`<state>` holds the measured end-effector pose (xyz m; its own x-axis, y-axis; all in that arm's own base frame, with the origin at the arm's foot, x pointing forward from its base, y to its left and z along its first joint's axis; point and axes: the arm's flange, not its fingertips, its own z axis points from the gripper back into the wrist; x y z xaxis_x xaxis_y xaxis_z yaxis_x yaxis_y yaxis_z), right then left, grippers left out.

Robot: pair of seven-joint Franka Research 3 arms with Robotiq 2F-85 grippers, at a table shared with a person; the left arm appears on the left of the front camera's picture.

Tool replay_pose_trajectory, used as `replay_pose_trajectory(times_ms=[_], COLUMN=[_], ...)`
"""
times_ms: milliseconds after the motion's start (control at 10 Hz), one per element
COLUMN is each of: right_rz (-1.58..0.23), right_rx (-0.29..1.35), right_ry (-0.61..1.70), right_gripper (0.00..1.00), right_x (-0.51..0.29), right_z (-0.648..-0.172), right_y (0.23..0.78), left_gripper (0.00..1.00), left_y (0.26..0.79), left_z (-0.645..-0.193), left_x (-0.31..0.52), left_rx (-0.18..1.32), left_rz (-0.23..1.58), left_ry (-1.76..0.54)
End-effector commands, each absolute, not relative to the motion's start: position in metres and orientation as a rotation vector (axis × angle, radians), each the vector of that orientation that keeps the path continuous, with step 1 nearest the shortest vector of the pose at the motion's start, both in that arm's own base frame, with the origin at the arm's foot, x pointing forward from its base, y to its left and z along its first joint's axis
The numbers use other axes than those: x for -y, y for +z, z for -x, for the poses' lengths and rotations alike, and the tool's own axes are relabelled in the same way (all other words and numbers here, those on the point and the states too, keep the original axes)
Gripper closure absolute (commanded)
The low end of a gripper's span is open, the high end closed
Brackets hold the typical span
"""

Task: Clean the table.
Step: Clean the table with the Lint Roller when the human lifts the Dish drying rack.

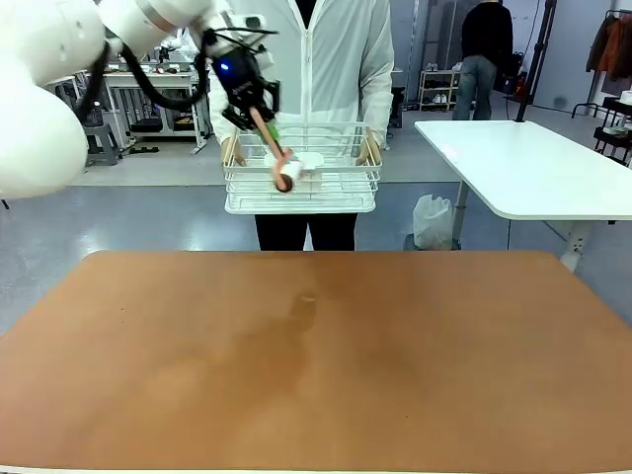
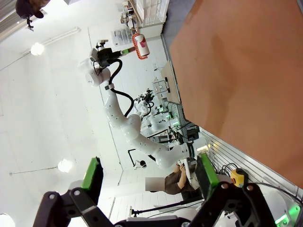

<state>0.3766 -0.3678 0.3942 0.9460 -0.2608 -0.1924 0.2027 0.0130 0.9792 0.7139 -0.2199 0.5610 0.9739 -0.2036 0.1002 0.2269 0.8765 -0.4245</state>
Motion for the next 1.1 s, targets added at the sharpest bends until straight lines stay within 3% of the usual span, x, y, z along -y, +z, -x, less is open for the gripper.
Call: replay_pose_trajectory(times_ms=[0,500,700,1000], right_rz=[-1.503,-1.503,-1.503,-1.503], right_rx=[0.041,0.041,0.041,0.041], right_ry=[-0.372,-0.372,-0.372,-0.372], right_gripper=[0.0,0.0,0.0,0.0], right_x=[0.365,0.365,0.365,0.365], right_z=[-0.375,-0.375,-0.375,-0.375], right_y=[0.397,0.397,0.397,0.397], left_gripper=[0.79,0.79,0.79,0.79], left_y=[0.511,0.51,0.514,0.51], left_z=[-0.557,-0.405,-0.372,-0.355], left_x=[0.133,0.06,0.045,0.011], left_rx=[0.147,0.205,0.194,0.12], left_rz=[0.401,0.237,0.144,0.175], left_ry=[-0.194,-0.08,-0.015,0.027])
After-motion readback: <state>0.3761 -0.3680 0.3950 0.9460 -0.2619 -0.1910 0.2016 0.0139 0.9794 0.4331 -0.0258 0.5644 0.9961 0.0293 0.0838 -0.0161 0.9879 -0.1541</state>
